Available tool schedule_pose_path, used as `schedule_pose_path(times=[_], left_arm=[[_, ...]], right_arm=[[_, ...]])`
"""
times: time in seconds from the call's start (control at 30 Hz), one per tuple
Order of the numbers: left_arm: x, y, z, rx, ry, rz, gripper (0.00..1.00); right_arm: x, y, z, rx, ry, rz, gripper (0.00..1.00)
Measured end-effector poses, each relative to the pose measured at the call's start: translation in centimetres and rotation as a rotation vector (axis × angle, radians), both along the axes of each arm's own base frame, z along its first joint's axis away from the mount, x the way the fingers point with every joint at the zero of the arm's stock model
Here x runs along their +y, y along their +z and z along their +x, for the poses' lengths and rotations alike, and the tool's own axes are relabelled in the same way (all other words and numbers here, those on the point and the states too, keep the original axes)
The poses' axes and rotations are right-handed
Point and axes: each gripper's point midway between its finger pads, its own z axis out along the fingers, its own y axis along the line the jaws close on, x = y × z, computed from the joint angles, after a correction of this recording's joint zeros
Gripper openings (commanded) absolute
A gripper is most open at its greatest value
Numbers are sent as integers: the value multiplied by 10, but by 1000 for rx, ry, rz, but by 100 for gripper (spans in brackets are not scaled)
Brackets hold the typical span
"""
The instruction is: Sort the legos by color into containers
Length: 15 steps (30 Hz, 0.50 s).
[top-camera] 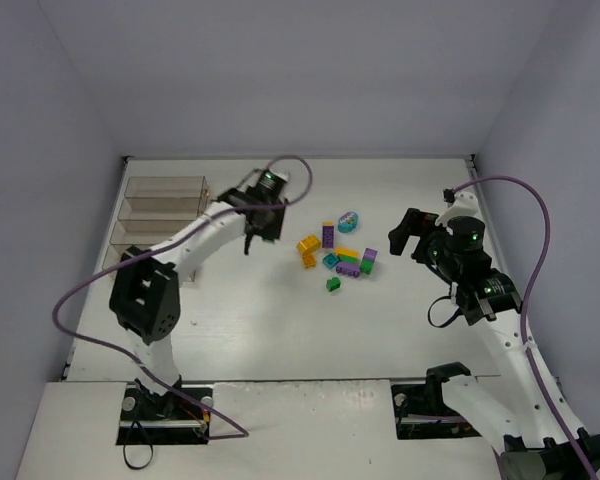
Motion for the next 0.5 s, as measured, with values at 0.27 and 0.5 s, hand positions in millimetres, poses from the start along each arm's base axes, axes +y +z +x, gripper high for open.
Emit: schedule_pose_path(times=[0.27,0.5], left_arm=[[176,120,131,-401,396,-48,0],[211,85,191,-405,410,16,2]], right_arm=[[-1,-5,-4,7,2,-7,100],[-2,-5,-5,5,9,-21,100]])
